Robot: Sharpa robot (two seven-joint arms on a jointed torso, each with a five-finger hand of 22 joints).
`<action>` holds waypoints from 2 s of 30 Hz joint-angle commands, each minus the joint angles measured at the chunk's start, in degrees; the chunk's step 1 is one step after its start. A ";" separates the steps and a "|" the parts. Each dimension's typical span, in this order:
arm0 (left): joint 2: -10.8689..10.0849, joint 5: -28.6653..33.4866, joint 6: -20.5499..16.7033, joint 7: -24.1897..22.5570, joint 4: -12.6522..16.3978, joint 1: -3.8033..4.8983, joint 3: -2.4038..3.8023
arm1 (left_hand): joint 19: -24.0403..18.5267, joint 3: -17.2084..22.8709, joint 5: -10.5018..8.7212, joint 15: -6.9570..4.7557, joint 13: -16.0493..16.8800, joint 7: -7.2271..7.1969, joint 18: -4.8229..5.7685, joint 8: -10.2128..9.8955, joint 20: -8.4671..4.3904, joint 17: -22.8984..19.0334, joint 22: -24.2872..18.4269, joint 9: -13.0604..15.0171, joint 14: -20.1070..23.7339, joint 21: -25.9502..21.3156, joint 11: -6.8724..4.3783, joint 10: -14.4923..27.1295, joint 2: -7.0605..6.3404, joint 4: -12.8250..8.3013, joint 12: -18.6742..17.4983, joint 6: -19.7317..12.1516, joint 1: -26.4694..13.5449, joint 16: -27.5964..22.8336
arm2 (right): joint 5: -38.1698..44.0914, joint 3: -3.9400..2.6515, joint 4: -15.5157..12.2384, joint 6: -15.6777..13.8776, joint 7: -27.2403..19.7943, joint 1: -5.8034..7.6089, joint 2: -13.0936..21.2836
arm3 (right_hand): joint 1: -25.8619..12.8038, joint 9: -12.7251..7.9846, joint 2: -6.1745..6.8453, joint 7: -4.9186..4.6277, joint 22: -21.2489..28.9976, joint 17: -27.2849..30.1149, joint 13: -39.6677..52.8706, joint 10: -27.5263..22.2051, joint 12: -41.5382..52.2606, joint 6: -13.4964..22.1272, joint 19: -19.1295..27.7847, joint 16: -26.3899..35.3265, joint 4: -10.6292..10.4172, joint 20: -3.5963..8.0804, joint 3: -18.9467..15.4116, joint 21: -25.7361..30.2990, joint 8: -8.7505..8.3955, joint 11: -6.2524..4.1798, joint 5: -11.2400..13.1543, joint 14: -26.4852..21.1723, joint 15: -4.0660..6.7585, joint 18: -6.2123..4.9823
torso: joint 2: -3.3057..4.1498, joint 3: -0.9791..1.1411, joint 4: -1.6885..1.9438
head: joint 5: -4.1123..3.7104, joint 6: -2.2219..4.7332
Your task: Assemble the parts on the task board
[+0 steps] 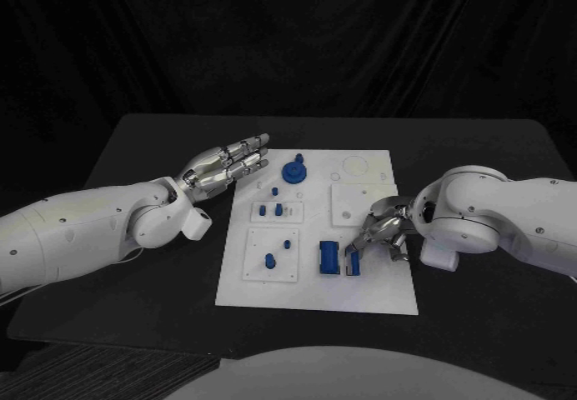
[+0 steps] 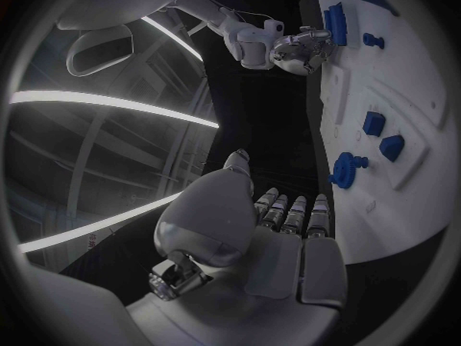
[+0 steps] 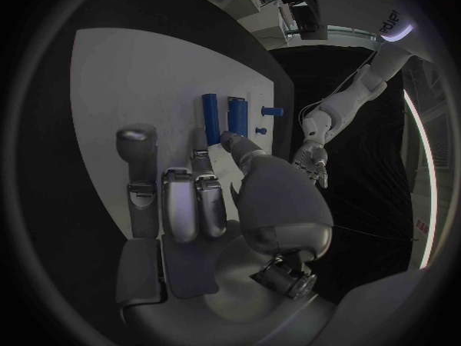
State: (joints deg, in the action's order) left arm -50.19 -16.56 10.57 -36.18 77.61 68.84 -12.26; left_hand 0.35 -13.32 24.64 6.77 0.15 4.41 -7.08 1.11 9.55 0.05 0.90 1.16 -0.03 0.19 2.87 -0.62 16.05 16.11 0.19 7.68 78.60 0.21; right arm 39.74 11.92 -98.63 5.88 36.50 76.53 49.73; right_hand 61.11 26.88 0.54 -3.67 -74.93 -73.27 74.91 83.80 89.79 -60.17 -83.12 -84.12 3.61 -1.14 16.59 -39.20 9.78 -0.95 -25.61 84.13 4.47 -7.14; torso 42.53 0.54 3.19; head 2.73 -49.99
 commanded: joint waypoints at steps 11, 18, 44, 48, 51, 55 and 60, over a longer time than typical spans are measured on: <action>0.18 -0.01 1.09 -0.33 0.00 -0.13 0.05 | 0.06 0.38 0.50 0.66 0.07 0.32 0.33 0.20 0.53 -0.05 0.10 0.06 0.03 0.20 0.22 0.03 0.11 -0.15 0.03 0.13 0.75 -0.21 | 0.77 -0.01 0.13 0.71 0.95 -0.43 -0.25 | -0.84 -0.12 -0.42 0.22 -2.50 0.12 15.09 6.20 0.21 0.37 -0.17 0.35 -1.37 -0.14 -1.09 0.87 0.23 -0.05 5.38 3.06 0.36 -0.70 | -0.04 0.01 -0.02 | 0.16 -0.01; 0.18 -0.01 1.22 -0.25 -0.04 -0.17 0.05 | 0.07 0.44 0.61 0.74 0.07 0.34 0.37 0.20 0.58 -0.05 0.12 0.06 0.03 0.21 0.24 0.03 0.11 -0.20 0.03 0.12 0.85 -0.21 | 0.80 0.00 0.19 0.72 0.95 -0.52 -0.37 | -1.62 -0.26 -0.18 0.14 -2.43 0.21 15.09 6.20 0.21 0.40 -0.23 0.36 -2.31 -0.20 -2.10 1.09 0.15 0.03 8.78 3.05 0.29 -0.71 | -0.02 -0.02 -0.03 | 0.19 -0.01; 0.05 -0.01 1.76 0.22 -0.01 -0.30 0.05 | 0.10 0.59 0.83 0.91 0.07 0.38 0.45 0.21 0.67 -0.05 0.16 0.07 0.03 0.23 0.29 0.02 0.12 -0.32 0.03 0.16 1.10 -0.21 | 0.87 -0.01 -0.25 -1.49 0.36 -0.56 0.49 | -7.63 -0.65 0.47 -0.01 -1.85 1.13 15.09 6.20 0.21 0.53 -0.10 0.73 -7.80 -0.37 -7.92 3.36 0.01 0.20 19.42 2.88 0.14 -0.98 | -0.01 0.04 -0.01 | 0.51 -0.01; -0.17 -0.01 1.81 0.28 0.07 -0.32 0.05 | 0.12 0.64 0.88 0.95 0.08 0.40 0.46 0.22 0.69 -0.05 0.21 0.07 0.03 0.25 0.31 0.00 0.14 -0.37 0.04 0.18 1.18 -0.21 | 0.86 -0.02 -1.65 -2.72 -0.27 -0.46 2.12 | -8.38 -0.63 0.74 0.01 -1.84 0.98 15.09 6.20 0.21 0.57 -0.15 0.66 -8.41 -0.36 -8.70 3.43 0.05 0.18 19.79 2.92 0.15 -0.99 | 0.00 0.06 -0.02 | 0.74 -0.01; -0.31 -0.01 1.79 0.31 0.13 -0.33 0.05 | 0.17 0.74 0.96 1.01 0.10 0.43 0.49 0.23 0.74 -0.05 0.29 0.09 0.03 0.29 0.41 -0.05 0.13 -0.44 0.06 0.24 1.32 -0.21 | 0.85 -0.02 -3.01 -3.11 -1.80 0.01 3.64 | -8.00 -0.25 0.49 0.27 -1.87 0.75 15.09 6.20 0.21 -0.20 -0.23 0.56 -8.40 -0.30 -8.76 3.36 0.71 -0.01 18.58 2.98 0.27 -0.99 | 0.00 0.07 -0.04 | 0.83 -0.01; -0.51 -0.01 1.74 0.34 0.21 -0.33 0.05 | 0.20 0.77 0.97 1.04 0.11 0.44 0.49 0.24 0.76 -0.05 0.33 0.09 0.03 0.31 0.44 -0.09 0.13 -0.47 0.07 0.27 1.38 -0.21 | 1.65 -0.02 -5.39 -4.12 -6.79 0.80 6.32 | -4.94 5.00 0.37 1.37 -1.89 0.24 15.09 6.20 0.21 -0.48 -0.22 0.36 -6.90 0.39 -8.92 3.71 6.53 -0.98 15.84 3.04 1.14 -1.03 | 0.03 0.11 -0.07 | 0.94 -0.01; -0.64 -0.01 1.75 0.47 0.22 -0.34 0.05 | 0.23 0.85 0.99 1.07 0.13 0.57 0.50 0.36 0.79 -0.05 0.38 0.17 0.03 0.34 0.46 -0.13 0.12 -0.52 0.09 0.78 1.51 -0.21 | 12.32 -0.02 -8.22 -7.56 -15.38 1.22 9.44 | 3.16 17.01 1.84 2.77 -2.52 -3.73 15.09 6.20 0.21 3.91 -0.44 -1.16 -2.00 1.24 -8.72 2.05 17.95 -2.27 13.70 3.66 2.11 -0.80 | 0.07 0.14 -0.08 | 0.65 -0.01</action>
State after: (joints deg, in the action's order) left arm -50.83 -16.57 11.64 -35.27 77.66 68.58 -12.25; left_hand 0.68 -12.85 25.36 7.59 0.21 4.93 -7.07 1.13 9.88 0.05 1.19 1.29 -0.02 0.19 2.99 -0.74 16.11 15.64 0.19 8.20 79.57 0.21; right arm 43.37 11.90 -106.05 2.43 29.48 77.63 58.72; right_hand 63.54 43.37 2.25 -0.97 -74.91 -74.94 74.90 84.10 89.79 -56.33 -83.64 -85.09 1.11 -0.20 7.77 -36.86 27.18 -2.96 -11.76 84.05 6.21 -7.14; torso 42.56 0.65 3.12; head 3.55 -49.99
